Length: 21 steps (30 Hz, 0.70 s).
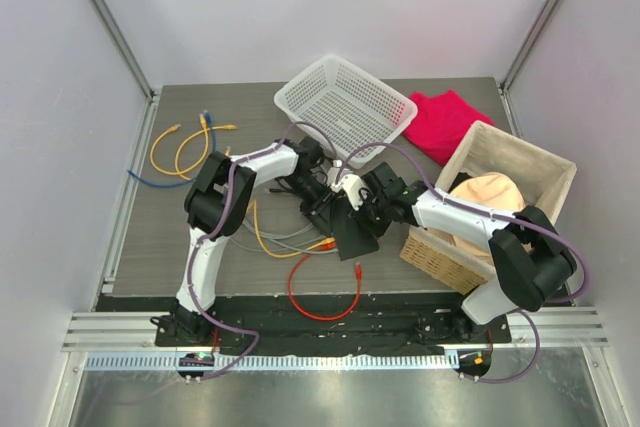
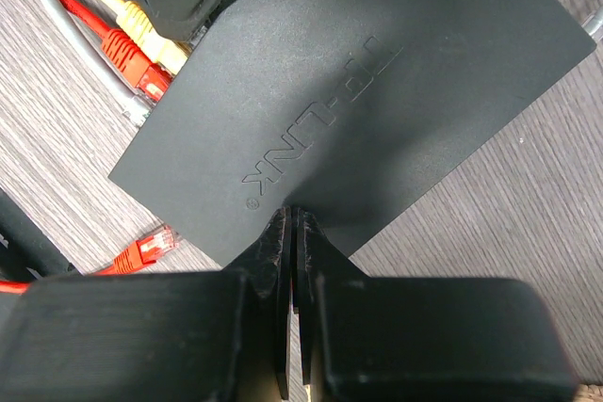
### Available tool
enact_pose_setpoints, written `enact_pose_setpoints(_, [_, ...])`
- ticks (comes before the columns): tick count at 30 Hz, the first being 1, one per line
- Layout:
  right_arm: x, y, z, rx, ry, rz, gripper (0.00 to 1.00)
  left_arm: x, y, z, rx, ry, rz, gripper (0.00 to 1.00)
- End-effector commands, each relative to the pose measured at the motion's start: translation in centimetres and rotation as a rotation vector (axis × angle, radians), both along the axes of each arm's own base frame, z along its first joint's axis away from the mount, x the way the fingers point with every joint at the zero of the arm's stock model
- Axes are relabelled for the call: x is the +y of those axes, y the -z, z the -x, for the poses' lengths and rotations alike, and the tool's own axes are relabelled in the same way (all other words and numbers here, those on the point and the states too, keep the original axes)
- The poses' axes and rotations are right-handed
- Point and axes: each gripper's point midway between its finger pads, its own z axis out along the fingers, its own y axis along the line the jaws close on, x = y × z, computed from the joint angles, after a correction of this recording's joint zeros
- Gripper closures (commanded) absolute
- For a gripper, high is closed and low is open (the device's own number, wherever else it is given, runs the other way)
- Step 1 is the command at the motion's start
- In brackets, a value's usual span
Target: Pull the plug from the switch port
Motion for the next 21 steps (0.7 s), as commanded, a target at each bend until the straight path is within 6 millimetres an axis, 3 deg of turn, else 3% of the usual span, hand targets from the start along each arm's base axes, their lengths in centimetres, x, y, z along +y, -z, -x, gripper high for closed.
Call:
enact_pose_setpoints(1, [-1.4, 1.6, 1.1, 0.029, -0.008, 0.069, 0.96, 2.5, 4.1, -1.4, -0.159, 0.13, -0.177, 1.0])
enact_pose_setpoints(9, [-1.6, 1.8, 1.3, 0.024, -0.012, 0.071, 0.96, 2.5, 4.5, -0.1, -0.084, 0.173, -0.176, 1.0])
enact_pose_setpoints(17, [-1.7, 1.9, 1.5, 0.029, -0.014, 0.07, 0.95, 3.2, 3.5, 0.1, -0.081, 0.279, -0.176, 1.0])
enact_pose_setpoints(18, [-1.6, 1.9, 1.5, 0.03, -0.011, 0.069, 0.95, 4.2, 2.6, 1.1, -0.017, 0.303, -0.199, 1.0])
enact_pose_setpoints(21, [-1.6, 1.8, 1.4, 0.028, -0.012, 0.069, 0.95, 4.8, -0.6, 0.3, -0.079, 0.339, -0.114, 1.0])
